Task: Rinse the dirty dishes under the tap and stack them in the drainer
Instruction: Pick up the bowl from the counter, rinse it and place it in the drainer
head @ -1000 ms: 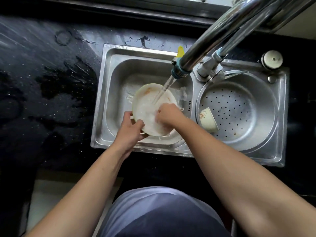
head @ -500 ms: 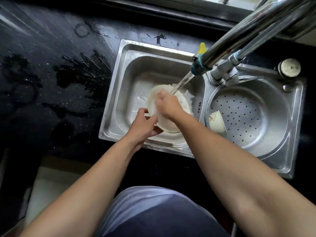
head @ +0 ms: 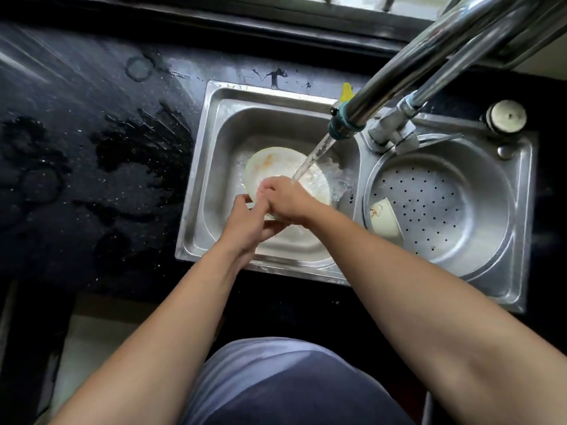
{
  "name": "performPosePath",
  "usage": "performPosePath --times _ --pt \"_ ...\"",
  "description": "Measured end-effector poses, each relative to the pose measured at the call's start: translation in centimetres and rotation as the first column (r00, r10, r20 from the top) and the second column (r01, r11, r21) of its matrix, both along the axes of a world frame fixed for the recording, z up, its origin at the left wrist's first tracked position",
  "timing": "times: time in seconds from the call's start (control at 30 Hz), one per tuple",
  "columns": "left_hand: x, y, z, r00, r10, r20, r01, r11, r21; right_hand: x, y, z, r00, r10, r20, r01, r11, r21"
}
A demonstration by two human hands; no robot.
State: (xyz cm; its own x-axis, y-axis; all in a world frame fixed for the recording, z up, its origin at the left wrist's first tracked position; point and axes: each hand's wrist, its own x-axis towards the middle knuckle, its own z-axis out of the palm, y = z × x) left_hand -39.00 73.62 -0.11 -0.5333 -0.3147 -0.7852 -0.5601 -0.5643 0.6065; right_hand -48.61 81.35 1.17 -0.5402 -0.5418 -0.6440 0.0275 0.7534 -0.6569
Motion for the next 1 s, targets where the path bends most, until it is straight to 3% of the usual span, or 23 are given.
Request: performPosePath --times 0.1,0.2,0.3,0.4,0.47,0.6,0.67,0.73,0.83,0.9,1.0 --pt "-0.5 -0.8 0.1 0.998 0.067 0.002 -0.067 0.997 0.024 0.4 3.6 1.2 0.991 0.088 -0.102 -0.079 0.994 0.081" --pt "-0.9 -1.0 0.1 0.996 0.085 0.014 -0.086 0.991 0.101 0.7 7.8 1.6 0.921 -0.127 -0.368 0.17 0.982 0.086" --pt "-1.1 -0.6 -0.1 0.992 0.109 0.07 -0.122 0.971 0.205 1.7 10.3 1.9 0.894 -0.287 -0.343 0.312 0.95 0.016" --pt "-1.3 -0.2 -0.4 0.983 0.141 0.121 -0.173 0.931 0.321 2.6 11.3 2.0 0.933 -0.216 -0.287 0.222 0.975 -0.013" --pt "-1.8 -0.2 -0.8 0.979 0.138 0.149 -0.183 0.919 0.35 2.6 11.3 2.0 0.907 -0.144 -0.395 0.151 0.988 -0.016" --pt "-3.1 -0.5 -0.7 0.979 0.07 0.193 -0.135 0.927 0.349 0.1 9.9 2.1 0.768 0.085 -0.635 -0.051 0.996 0.073" --pt "-3.5 -1.3 -0.8 0.982 0.05 0.184 -0.109 0.939 0.326 -1.1 8.7 2.3 0.798 0.14 -0.585 -0.13 0.99 0.06" --pt "-3.2 -1.8 -1.0 0.986 0.061 0.154 -0.108 0.94 0.324 -1.4 7.5 2.2 0.874 0.055 -0.484 -0.093 0.994 -0.055" --pt "-2.2 -1.3 -1.3 0.987 0.115 0.109 -0.147 0.925 0.351 -0.7 5.8 1.6 0.928 -0.275 -0.253 0.23 0.954 -0.192" --pt "-1.1 0.0 -1.9 0.981 0.126 0.148 -0.174 0.911 0.374 0.1 4.9 0.8 0.84 -0.535 -0.088 0.507 0.833 -0.221" --pt "0.1 1.8 -2.8 0.977 0.098 0.19 -0.184 0.841 0.508 1.7 3.7 -0.7 0.565 -0.784 0.257 0.825 0.543 -0.156"
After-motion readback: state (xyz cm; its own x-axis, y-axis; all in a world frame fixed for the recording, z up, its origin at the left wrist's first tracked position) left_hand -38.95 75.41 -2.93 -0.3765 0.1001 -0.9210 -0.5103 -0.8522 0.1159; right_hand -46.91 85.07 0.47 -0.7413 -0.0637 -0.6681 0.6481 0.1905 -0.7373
